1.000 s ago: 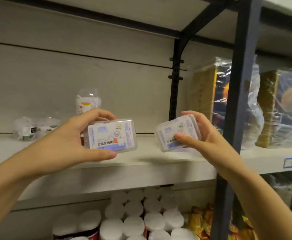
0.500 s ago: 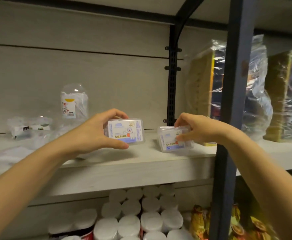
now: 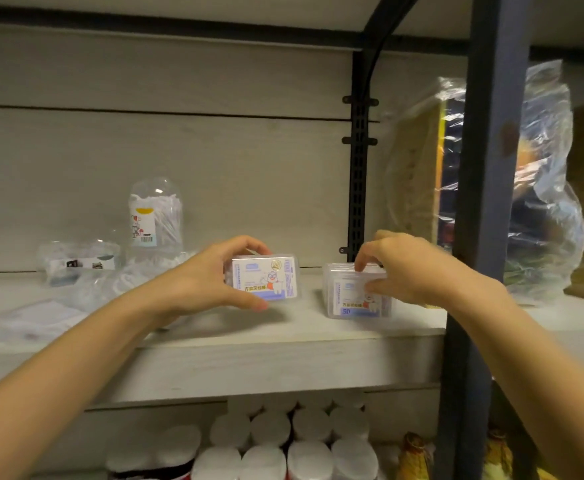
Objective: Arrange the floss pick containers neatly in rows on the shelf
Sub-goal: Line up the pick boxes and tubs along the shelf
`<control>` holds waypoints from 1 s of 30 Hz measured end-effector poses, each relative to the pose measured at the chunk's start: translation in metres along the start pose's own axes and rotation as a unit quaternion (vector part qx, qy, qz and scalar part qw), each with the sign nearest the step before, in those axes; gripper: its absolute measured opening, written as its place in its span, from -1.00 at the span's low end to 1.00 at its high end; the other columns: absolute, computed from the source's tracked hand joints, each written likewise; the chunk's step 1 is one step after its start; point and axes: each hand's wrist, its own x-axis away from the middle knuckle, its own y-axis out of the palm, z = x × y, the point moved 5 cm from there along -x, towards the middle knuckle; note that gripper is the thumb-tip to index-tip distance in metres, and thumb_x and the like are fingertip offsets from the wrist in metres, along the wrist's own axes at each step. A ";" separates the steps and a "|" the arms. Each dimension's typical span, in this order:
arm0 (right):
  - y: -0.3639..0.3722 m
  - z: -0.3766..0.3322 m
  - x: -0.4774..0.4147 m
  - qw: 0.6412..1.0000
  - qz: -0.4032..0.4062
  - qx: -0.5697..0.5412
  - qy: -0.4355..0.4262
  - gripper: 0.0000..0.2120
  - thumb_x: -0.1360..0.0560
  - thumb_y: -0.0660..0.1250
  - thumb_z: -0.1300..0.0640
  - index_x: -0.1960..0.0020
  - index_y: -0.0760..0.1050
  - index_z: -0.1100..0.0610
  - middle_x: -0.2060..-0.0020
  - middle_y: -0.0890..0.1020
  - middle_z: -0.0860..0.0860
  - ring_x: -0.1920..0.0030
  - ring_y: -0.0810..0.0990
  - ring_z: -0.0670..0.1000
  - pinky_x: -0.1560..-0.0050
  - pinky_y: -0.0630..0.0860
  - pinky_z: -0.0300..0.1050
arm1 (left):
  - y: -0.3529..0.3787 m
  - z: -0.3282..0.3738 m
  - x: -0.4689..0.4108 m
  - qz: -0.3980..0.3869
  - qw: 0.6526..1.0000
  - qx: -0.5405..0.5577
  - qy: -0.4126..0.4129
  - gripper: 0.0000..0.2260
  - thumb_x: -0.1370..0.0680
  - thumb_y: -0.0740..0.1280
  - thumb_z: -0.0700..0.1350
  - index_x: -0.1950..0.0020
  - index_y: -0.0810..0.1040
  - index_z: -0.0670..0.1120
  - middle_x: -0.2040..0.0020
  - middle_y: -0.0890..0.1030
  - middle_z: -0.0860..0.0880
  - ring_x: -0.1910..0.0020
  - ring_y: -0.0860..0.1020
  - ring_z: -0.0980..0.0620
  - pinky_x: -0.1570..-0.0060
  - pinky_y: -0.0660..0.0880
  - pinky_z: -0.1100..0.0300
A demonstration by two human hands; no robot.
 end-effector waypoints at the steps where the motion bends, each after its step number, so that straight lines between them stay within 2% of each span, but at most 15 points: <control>1: -0.007 -0.004 0.000 0.999 0.029 -0.030 -0.023 -0.69 -0.49 0.31 0.02 -0.23 0.45 -0.01 -0.21 0.46 -0.03 -0.15 0.49 0.02 -0.15 0.50 0.02 | 0.000 -0.001 -0.002 -0.005 1.000 -0.007 0.002 -0.51 -0.30 0.52 -0.32 -0.13 0.48 0.01 -0.02 0.59 0.07 0.16 0.59 0.25 0.13 0.50 0.39; 3: -0.023 -0.020 -0.005 0.986 0.066 -0.124 -0.084 -0.65 -0.50 0.26 -0.07 -0.26 0.44 -0.04 -0.23 0.47 -0.08 -0.16 0.48 -0.06 -0.19 0.47 -0.06 | 0.000 -0.001 -0.007 -0.021 1.000 -0.016 0.009 -0.50 -0.30 0.53 -0.30 -0.13 0.48 0.03 -0.05 0.59 0.06 0.09 0.58 0.20 0.07 0.50 0.33; 6: -0.029 -0.049 -0.021 0.966 0.018 -0.206 -0.154 -0.55 -0.50 0.25 -0.09 -0.35 0.38 0.02 -0.27 0.50 -0.08 -0.20 0.49 -0.09 -0.22 0.43 -0.14 | 0.002 0.002 -0.018 -0.052 0.998 -0.001 0.020 -0.47 -0.31 0.52 -0.32 -0.19 0.46 -0.02 -0.10 0.56 -0.02 0.04 0.57 0.16 0.02 0.52 0.28; 10: -0.018 -0.062 -0.049 0.974 -0.024 -0.155 -0.165 -0.65 -0.46 0.36 -0.01 -0.23 0.51 0.05 -0.10 0.64 -0.01 -0.03 0.59 -0.02 -0.14 0.50 -0.07 | 0.006 0.003 -0.033 -0.054 0.998 -0.007 0.030 -0.49 -0.34 0.49 -0.34 -0.21 0.40 -0.09 -0.01 0.54 0.03 0.12 0.55 0.20 0.09 0.52 0.35; 12: -0.014 -0.057 -0.062 0.978 -0.027 -0.143 -0.153 -0.66 -0.44 0.39 0.01 -0.19 0.54 0.06 -0.07 0.65 -0.01 0.00 0.59 -0.02 -0.12 0.51 -0.06 | 0.004 -0.004 -0.042 -0.042 0.999 -0.020 0.018 -0.56 -0.41 0.45 -0.29 -0.21 0.38 -0.09 -0.03 0.53 -0.04 0.09 0.53 0.12 0.05 0.50 0.29; 15: -0.005 -0.050 -0.076 0.980 -0.047 -0.132 -0.142 -0.67 -0.45 0.39 0.05 -0.19 0.55 0.08 -0.06 0.65 0.00 0.04 0.56 -0.05 -0.03 0.46 -0.19 | -0.005 -0.012 -0.052 -0.022 0.997 -0.078 0.003 -0.71 -0.52 0.34 -0.23 -0.22 0.42 -0.12 -0.08 0.49 -0.10 0.02 0.45 0.06 -0.06 0.43 0.22; 17: 0.004 -0.050 -0.081 0.980 -0.058 -0.128 -0.142 -0.68 -0.46 0.38 0.08 -0.20 0.54 0.09 -0.07 0.64 0.00 0.06 0.54 -0.08 0.00 0.41 -0.24 | -0.004 -0.016 -0.058 -0.033 0.992 -0.125 0.000 -0.74 -0.54 0.30 -0.22 -0.22 0.45 -0.17 -0.12 0.51 -0.10 0.01 0.45 0.04 0.01 0.43 0.33; 19: 0.014 -0.050 -0.086 0.981 -0.064 -0.123 -0.137 -0.67 -0.47 0.37 0.11 -0.23 0.52 0.09 -0.10 0.63 0.01 0.06 0.52 -0.09 -0.05 0.43 -0.22 | 0.000 -0.021 -0.063 -0.042 0.986 -0.160 -0.006 -0.75 -0.55 0.27 -0.24 -0.23 0.46 -0.22 -0.15 0.53 -0.13 0.02 0.46 0.05 0.17 0.40 0.51; 21: 0.023 -0.049 -0.089 0.982 -0.071 -0.120 -0.131 -0.66 -0.46 0.37 0.14 -0.24 0.51 0.10 -0.12 0.62 0.01 0.05 0.51 -0.08 -0.10 0.44 -0.20 | 0.003 -0.026 -0.069 -0.046 0.980 -0.191 -0.011 -0.75 -0.55 0.27 -0.25 -0.22 0.46 -0.23 -0.17 0.53 -0.16 0.03 0.46 0.05 0.22 0.38 0.55; 26: 0.032 -0.050 -0.094 0.983 -0.073 -0.106 -0.130 -0.67 -0.48 0.34 0.14 -0.25 0.51 0.08 -0.13 0.62 0.01 0.04 0.53 -0.07 -0.12 0.46 -0.17 | 0.006 -0.034 -0.075 -0.050 0.971 -0.235 -0.013 -0.77 -0.56 0.24 -0.25 -0.21 0.47 -0.22 -0.19 0.54 -0.17 0.04 0.47 0.03 0.09 0.40 0.34; 30: 0.033 -0.051 -0.093 0.983 -0.092 -0.094 -0.126 -0.66 -0.52 0.29 0.14 -0.29 0.47 0.07 -0.19 0.59 0.01 -0.12 0.55 0.00 -0.19 0.44 -0.12 | 0.007 -0.034 -0.074 -0.057 0.964 -0.258 -0.019 -0.76 -0.57 0.21 -0.24 -0.23 0.45 -0.20 -0.22 0.52 -0.16 0.00 0.47 0.01 -0.04 0.40 0.24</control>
